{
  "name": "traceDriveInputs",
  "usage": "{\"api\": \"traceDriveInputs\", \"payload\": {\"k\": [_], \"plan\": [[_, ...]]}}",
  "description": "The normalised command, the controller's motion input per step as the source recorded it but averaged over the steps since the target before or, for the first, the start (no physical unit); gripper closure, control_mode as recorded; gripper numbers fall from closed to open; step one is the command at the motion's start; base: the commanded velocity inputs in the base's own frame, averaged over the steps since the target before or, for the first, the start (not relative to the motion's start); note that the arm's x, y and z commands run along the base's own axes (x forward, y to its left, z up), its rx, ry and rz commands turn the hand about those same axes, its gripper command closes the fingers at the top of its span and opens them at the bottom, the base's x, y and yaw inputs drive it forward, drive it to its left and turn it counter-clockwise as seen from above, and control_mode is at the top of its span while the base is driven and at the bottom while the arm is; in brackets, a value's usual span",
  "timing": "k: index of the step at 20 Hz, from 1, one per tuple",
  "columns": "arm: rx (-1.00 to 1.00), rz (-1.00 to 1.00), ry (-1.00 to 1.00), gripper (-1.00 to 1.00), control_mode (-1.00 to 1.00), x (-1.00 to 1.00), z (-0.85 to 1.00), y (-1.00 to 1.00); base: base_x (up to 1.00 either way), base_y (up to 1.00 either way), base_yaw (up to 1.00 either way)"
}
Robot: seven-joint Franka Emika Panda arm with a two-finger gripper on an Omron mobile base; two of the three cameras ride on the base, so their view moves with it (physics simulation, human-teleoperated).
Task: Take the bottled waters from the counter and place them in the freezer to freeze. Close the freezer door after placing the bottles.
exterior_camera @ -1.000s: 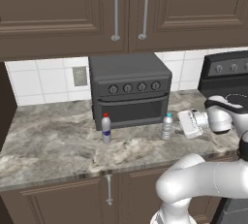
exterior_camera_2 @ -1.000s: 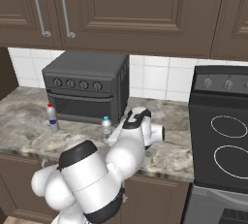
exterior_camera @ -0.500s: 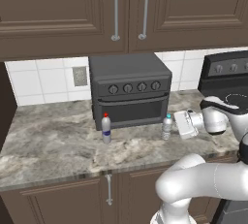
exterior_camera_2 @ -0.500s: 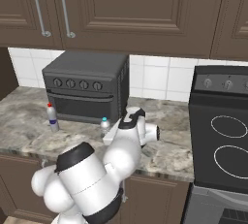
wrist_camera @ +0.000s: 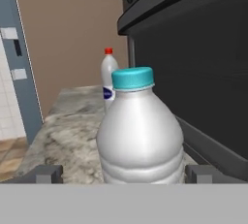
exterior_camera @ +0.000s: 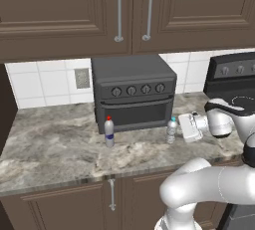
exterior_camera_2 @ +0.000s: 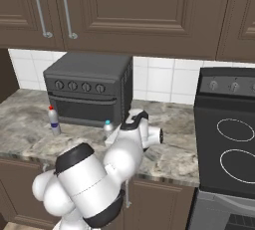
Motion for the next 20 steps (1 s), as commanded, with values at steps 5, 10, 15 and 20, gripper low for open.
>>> {"api": "traceDriveInputs", "payload": {"k": [5,10,15,20], "plan": [[0.0,0.0,0.0,-1.0,-1.0,0.12,0.0,0.01,0.0,0.0,0.0],[0.0,0.0,0.02,-1.0,-1.0,0.18,0.0,0.01,0.0,0.0,0.0],[0.0,0.0,0.0,-1.0,-1.0,0.02,0.0,0.02,0.0,0.0,0.0],[0.0,0.0,0.0,1.0,-1.0,0.0,0.0,0.0,0.0,0.0,0.0]]}}
